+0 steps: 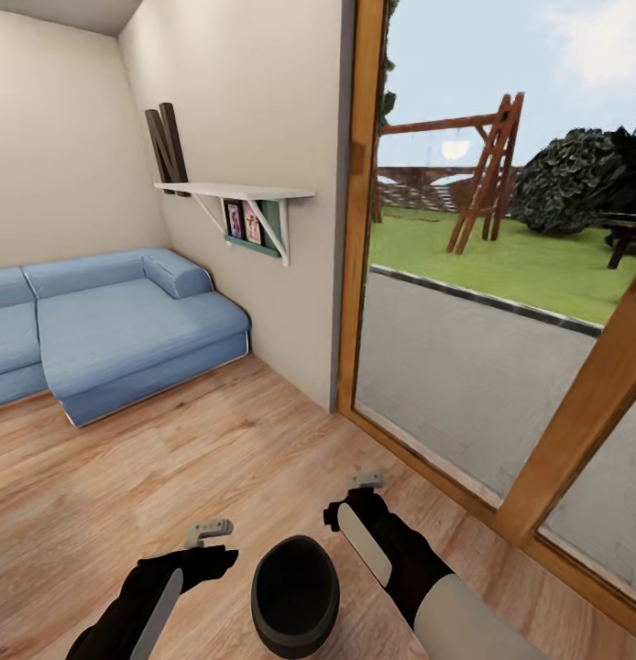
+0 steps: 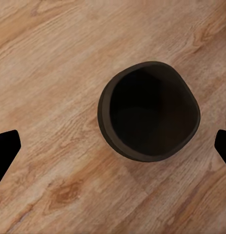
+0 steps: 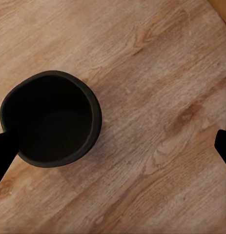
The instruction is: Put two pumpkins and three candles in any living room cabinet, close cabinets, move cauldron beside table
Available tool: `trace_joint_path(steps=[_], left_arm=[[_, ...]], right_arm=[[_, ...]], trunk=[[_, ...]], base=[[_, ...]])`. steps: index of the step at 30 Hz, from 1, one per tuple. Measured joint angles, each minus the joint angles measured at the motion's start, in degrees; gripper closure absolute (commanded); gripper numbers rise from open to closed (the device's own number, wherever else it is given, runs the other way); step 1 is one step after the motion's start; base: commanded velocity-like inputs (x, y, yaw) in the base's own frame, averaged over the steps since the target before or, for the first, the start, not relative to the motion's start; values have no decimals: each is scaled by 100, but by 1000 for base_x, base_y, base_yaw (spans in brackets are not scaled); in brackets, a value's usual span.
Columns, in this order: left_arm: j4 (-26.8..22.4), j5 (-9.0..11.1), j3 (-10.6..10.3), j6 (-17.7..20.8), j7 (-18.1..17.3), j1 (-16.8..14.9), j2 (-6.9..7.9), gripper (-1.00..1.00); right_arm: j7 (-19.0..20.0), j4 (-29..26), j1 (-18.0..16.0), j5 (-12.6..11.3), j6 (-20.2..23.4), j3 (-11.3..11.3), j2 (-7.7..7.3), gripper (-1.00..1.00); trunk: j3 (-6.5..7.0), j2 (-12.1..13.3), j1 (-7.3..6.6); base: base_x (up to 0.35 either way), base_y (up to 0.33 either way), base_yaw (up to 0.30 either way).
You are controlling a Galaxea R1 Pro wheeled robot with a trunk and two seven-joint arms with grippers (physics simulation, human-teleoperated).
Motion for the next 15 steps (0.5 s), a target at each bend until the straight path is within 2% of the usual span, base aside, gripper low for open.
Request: trace_joint_path(steps=[5,9,11,13,15], left_arm=[[8,19,-1,0,4,0,1,-100],[62,-8,1,1,39,0,-5,-100],[67,-15,-8,0,45,0,-7,-100],[79,-21,-17,-1,48,0,-9,-100],[85,-24,-22,-1,49,0,-9,-100]], right_arm=[[31,16,0,-58,277,1,14,-100],[90,17,0,-175,660,-3,15,-100],[97,24,0,-392,722,-5,6,-100],[101,37,9,-725,710,-6,-14,-100],[97,57,17,-903,688,-9,-29,-100]], trunk=[[0,0,-2],[0,0,0],[0,0,0],[0,0,0],[0,0,0]], base=[[151,3,0],[85,0,0],[20,0,0],[7,0,0],[3,0,0]])
